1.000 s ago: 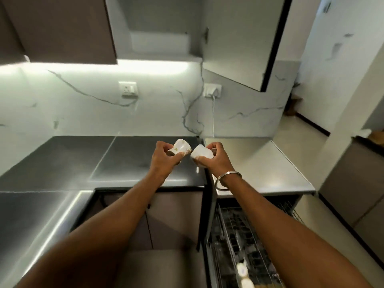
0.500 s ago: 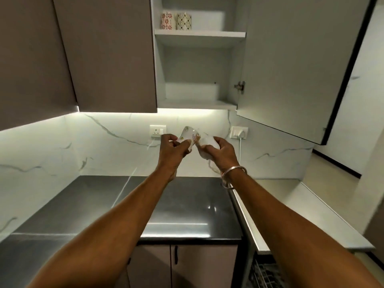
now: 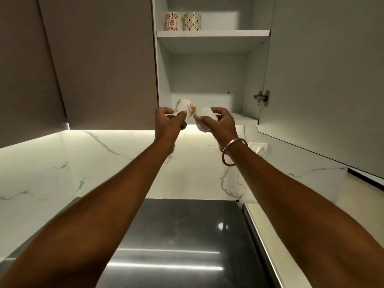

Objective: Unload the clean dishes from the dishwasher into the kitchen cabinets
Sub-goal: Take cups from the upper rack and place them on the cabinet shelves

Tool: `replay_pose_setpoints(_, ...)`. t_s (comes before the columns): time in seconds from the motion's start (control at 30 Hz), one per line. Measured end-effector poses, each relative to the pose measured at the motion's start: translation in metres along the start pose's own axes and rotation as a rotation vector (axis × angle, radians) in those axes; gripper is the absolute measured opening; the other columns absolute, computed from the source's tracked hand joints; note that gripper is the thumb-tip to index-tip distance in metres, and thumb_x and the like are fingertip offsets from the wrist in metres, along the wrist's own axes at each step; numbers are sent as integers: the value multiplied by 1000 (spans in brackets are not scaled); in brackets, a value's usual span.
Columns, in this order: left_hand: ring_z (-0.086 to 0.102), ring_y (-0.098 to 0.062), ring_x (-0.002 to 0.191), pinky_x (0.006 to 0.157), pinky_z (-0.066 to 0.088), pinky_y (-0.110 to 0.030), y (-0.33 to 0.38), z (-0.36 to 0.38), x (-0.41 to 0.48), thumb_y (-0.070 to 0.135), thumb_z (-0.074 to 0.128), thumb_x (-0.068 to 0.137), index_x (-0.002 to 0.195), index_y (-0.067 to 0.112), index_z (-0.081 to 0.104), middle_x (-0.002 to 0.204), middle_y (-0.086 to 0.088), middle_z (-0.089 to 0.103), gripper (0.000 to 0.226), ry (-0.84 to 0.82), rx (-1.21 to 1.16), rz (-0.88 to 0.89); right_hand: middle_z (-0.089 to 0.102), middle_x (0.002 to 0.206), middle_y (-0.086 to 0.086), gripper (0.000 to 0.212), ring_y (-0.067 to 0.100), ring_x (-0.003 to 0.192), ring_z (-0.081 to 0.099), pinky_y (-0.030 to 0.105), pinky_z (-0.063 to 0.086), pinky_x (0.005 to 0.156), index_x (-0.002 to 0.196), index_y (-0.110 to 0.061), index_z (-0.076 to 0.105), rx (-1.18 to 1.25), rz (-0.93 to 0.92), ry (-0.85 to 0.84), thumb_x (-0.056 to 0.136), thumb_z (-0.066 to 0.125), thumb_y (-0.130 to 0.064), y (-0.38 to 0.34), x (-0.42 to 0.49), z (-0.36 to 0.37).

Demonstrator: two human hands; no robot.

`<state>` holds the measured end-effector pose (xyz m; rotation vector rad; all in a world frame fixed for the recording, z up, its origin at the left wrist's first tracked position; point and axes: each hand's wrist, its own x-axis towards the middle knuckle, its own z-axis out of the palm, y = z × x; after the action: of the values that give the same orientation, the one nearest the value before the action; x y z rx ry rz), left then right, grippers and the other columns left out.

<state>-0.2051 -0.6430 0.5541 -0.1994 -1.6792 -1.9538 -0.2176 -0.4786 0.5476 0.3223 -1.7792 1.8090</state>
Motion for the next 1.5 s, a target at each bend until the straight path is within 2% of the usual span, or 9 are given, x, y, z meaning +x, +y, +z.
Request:
replay_pose_setpoints(0.1, 67, -19, 64, 67, 61, -35, -4, 14, 42, 27, 74, 78, 111, 16, 49, 96, -21, 73, 43, 36, 69, 3, 68, 107, 4, 67, 22, 94, 70, 37, 62, 78, 109, -21, 60, -33, 8, 4, 52, 85, -45, 5, 51, 11)
replay_pose_setpoints(0.23, 69, -20, 71, 77, 64, -48, -9, 31, 89, 24, 73, 76, 110, 17, 54, 88, 0, 65, 40, 76, 164, 14, 68, 106, 0, 60, 17, 92, 69, 41, 62, 82, 104, -25, 63, -88, 12, -13, 52, 83, -46, 21, 111, 26)
replay_pose_setpoints(0.47, 68, -21, 89, 75, 63, -45, -24, 48, 166, 42, 71, 63, 96, 23, 62, 94, 8, 63, 39, 115, 409, 102, 70, 96, -8, 42, 15, 90, 70, 38, 62, 79, 97, -29, 69, -212, 38, -12, 58, 79, -41, 51, 184, 49)
replay_pose_setpoints(0.6, 62, -17, 91, 72, 44, -27, -29, 54, 205, 34, 72, 80, 108, 18, 69, 101, 3, 66, 32, 23, 678, 219, 67, 102, -6, 38, 18, 91, 68, 41, 64, 70, 101, -31, 68, -304, 67, -92, 64, 76, -37, 62, 214, 57)
replay_pose_setpoints(0.83, 61, -33, 109, 77, 39, -33, -45, 71, 260, 34, 72, 89, 129, 11, 61, 124, -14, 64, 48, -145, 1075, 251, 63, 108, 3, 57, 20, 89, 66, 37, 64, 66, 114, -21, 62, -538, 83, -235, 64, 88, -28, 80, 269, 75)
replay_pose_setpoints(1.0, 60, -30, 97, 74, 41, -32, -56, 78, 284, 33, 79, 85, 120, 7, 59, 117, -13, 65, 48, -232, 1157, 213, 66, 101, 1, 79, 22, 91, 68, 42, 63, 77, 112, -22, 59, -718, 119, -292, 40, 86, -40, 90, 293, 89)
replay_pose_setpoints(1.1, 58, -27, 91, 74, 43, -33, -64, 81, 291, 32, 81, 83, 120, 7, 61, 117, -14, 67, 49, -265, 1187, 185, 71, 93, 2, 60, 22, 87, 70, 42, 62, 80, 98, -21, 67, -723, 120, -312, 44, 89, -34, 94, 300, 93)
replay_pose_setpoints(1.23, 64, -32, 108, 76, 44, -33, -72, 82, 295, 29, 79, 85, 125, 6, 61, 123, -16, 66, 49, -290, 1209, 168, 75, 88, 3, 41, 22, 85, 71, 42, 61, 84, 86, -22, 70, -729, 138, -319, 52, 90, -33, 103, 307, 94)
replay_pose_setpoints(1.5, 58, -24, 87, 72, 43, -32, -78, 85, 303, 29, 79, 84, 118, 5, 65, 114, -15, 70, 44, -300, 1235, 150, 63, 107, 2, 71, 22, 92, 63, 42, 59, 83, 113, -22, 56, -855, 125, -324, 52, 89, -38, 112, 310, 103)
